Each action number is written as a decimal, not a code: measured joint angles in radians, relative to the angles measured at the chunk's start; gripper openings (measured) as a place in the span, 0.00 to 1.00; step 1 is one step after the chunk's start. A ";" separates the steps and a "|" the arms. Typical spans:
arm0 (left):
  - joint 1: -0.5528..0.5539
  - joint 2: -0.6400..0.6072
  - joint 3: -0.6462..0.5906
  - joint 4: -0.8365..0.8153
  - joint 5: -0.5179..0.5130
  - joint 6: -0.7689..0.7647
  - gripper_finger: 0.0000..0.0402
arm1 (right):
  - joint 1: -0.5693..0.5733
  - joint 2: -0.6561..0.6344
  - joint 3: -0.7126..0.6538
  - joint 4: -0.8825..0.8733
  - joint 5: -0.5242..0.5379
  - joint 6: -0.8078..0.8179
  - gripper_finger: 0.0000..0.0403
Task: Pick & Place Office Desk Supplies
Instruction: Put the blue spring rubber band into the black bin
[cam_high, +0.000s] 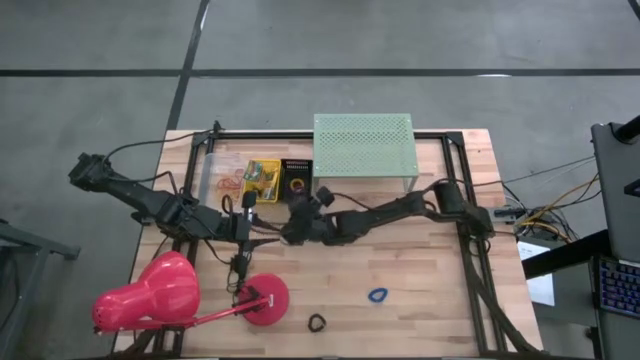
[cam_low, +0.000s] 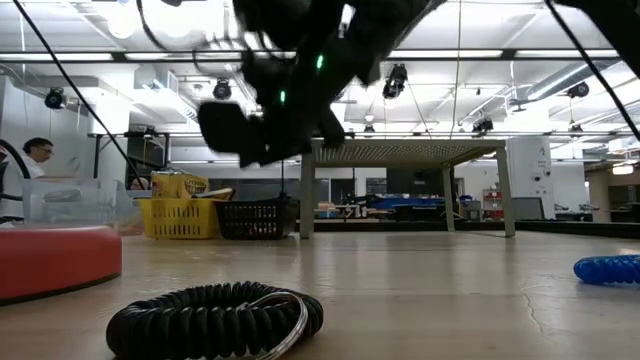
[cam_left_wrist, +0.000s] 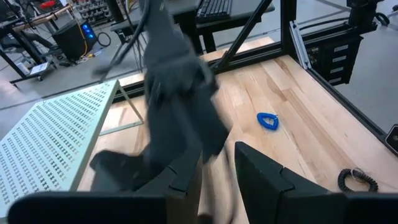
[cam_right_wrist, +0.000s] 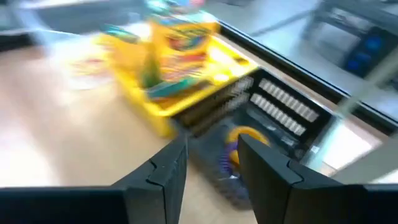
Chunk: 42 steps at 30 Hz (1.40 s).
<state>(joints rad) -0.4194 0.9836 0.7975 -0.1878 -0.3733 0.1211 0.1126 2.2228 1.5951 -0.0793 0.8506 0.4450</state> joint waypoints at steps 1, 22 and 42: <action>0.000 0.000 0.000 -0.003 0.000 0.000 0.25 | 0.012 -0.014 0.000 -0.004 -0.024 -0.015 0.34; 0.000 0.000 0.000 -0.017 0.000 -0.024 0.24 | 0.275 -0.375 -0.244 -0.283 -0.027 -0.038 0.31; 0.000 0.000 0.000 -0.012 0.000 -0.024 0.24 | 0.544 -0.820 -0.685 -0.287 -0.696 0.518 0.23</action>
<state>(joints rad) -0.4194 0.9836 0.7975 -0.1993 -0.3736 0.0975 0.6564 1.4024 0.9105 -0.3662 0.1544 0.9635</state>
